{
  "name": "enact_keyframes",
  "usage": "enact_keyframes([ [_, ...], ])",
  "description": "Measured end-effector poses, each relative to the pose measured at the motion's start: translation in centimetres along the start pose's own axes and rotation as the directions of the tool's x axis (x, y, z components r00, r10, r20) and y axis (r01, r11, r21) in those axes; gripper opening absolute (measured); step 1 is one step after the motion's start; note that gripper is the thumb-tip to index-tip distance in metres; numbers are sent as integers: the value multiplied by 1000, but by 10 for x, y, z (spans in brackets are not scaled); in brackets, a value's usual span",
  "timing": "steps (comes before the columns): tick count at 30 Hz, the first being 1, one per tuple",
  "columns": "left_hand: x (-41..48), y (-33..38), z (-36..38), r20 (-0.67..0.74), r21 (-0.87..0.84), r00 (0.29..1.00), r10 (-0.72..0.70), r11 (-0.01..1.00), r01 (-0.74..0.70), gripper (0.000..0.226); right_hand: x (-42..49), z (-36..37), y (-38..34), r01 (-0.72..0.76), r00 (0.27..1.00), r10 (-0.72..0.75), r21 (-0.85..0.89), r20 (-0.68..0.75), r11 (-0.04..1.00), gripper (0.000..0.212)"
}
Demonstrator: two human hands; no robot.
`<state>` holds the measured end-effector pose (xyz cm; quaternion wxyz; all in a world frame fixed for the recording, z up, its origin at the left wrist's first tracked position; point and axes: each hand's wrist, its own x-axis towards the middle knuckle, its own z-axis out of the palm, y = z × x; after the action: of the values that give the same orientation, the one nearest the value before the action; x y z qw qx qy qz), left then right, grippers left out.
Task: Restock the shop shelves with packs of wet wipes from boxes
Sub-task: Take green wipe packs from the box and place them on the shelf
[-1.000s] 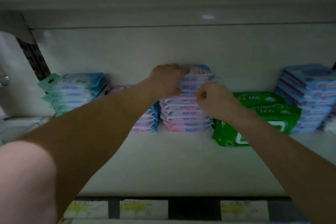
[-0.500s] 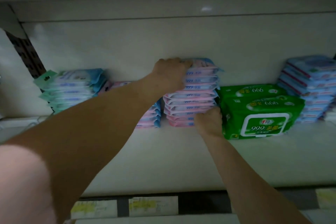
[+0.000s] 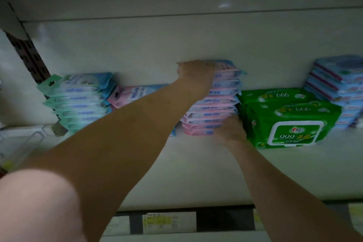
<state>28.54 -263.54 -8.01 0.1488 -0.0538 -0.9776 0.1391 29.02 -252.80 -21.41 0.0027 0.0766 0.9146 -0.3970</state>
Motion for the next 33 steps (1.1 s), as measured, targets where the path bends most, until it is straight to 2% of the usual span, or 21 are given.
enact_keyframes([
  [3, 0, 1, -1, 15, -30, 1000, -15, 999, 15, 55, 6, -8, 3, 26, 999, -29, 81, 40, 996, 31],
  [8, -2, 0, -1, 16, -52, 1000, -26, 998, 27, 57, 10, -8, 4, 21, 997, -41, 291, 66, 957, 23],
  [16, -7, -14, -3, -9, 25, 999, 31, 999, -31, 59, 11, -1, 0, 24, 996, -48, 290, 75, 957, 20],
  [22, -14, -37, 6, 27, -37, 999, 42, 998, -41, 66, 6, 9, -4, 8, 992, -48, 313, 120, 950, 28],
  [26, -16, -41, 9, 42, -49, 998, 42, 998, -40, 71, 1, 1, -6, -36, 981, -49, 425, 187, 904, 30],
  [28, -16, -40, 10, 33, -48, 999, 24, 999, -22, 73, -1, -1, -6, -32, 985, -46, 440, 166, 897, 35],
  [30, -18, -39, 10, 46, -84, 999, 19, 996, -16, 76, -6, -9, -9, 8, 993, -51, 373, 104, 928, 44],
  [32, -19, -41, 6, 91, -192, 996, 26, 981, -8, 79, -13, -25, -22, 164, 986, -164, 305, -26, 938, 47],
  [33, -20, -43, 4, 107, -253, 994, 28, 967, 0, 77, -16, -34, -30, 277, 960, -258, 270, -104, 922, 53],
])
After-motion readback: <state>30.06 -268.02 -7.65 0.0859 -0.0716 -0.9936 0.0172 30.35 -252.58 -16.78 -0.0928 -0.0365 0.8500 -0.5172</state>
